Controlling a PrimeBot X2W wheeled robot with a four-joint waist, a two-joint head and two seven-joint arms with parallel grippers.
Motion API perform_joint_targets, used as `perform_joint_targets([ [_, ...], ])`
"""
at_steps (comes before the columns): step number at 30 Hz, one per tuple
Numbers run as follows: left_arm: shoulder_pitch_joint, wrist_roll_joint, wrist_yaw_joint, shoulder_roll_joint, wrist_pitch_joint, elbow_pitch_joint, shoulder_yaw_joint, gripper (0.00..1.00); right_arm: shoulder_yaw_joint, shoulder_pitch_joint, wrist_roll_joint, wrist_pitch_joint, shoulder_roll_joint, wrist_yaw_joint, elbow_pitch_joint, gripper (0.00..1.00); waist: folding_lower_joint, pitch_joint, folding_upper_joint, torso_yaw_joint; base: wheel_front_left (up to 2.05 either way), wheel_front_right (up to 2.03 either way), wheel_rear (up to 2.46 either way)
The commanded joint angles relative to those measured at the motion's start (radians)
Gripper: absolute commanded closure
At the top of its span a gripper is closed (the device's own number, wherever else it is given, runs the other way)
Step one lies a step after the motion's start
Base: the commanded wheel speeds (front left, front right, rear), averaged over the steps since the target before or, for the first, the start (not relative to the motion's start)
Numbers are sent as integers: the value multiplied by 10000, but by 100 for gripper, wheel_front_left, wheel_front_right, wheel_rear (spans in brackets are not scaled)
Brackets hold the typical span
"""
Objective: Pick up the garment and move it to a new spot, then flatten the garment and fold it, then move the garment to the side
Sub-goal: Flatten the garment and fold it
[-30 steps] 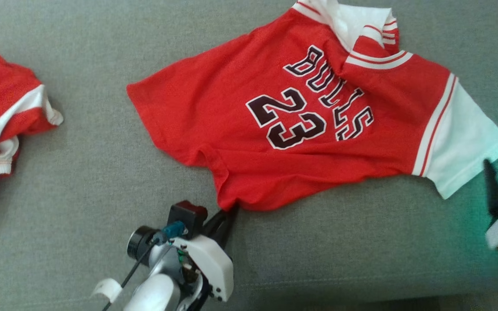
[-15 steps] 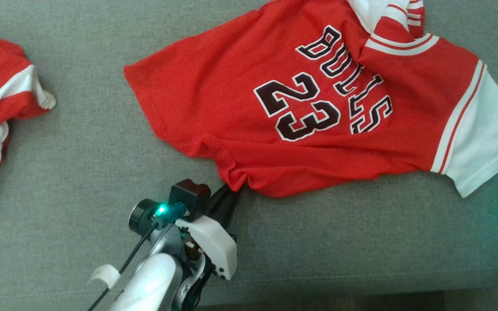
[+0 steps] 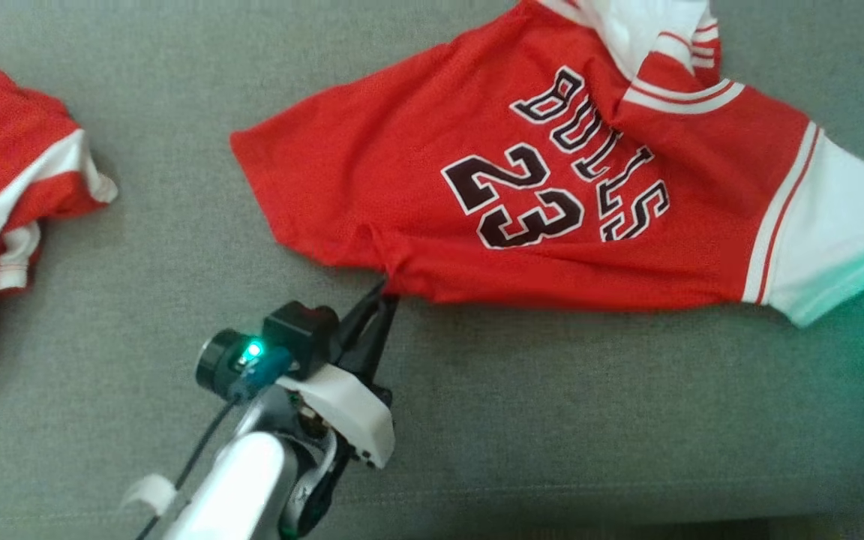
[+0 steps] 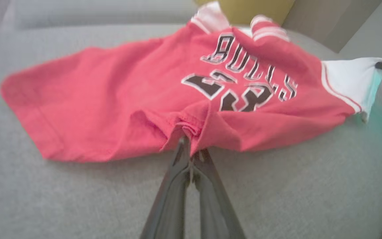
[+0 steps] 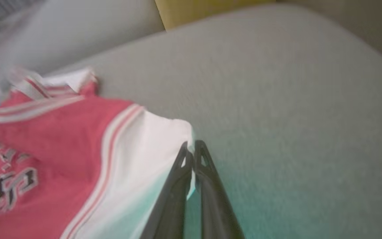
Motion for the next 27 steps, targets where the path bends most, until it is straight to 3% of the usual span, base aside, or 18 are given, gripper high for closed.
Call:
perform_joint_targets([
  [1, -12, -20, 54, 103, -101, -449, 418, 100, 29, 80, 63, -136, -241, 39, -501, 100, 0, -269, 0, 11, 0, 0, 0],
  [8, -6, -198, 222, 503, -26, -2086, 914, 100, 58, 302, 481, -1128, 110, 39, -3356, 100, 0, -1268, 0, -79, 0, 0, 0],
  [17, -1326, 4, 170, 1096, 572, -4499, 1509, 100, -185, -1127, 366, -1882, 16, 39, -6311, 100, 0, -2314, 0, 5, 0, 0, 0],
  [22, -2606, 112, 35, 1399, 1176, -5392, 1893, 100, -463, -2318, 246, -1852, -198, 39, -7222, 100, 0, -2603, 0, 34, 0, 0, 0],
  [27, -3617, 7, -14, 1492, 1715, -5592, 2189, 100, -432, -3124, 418, -1377, -246, 39, -7075, 100, 0, -2632, 0, -20, 0, 0, 0],
])
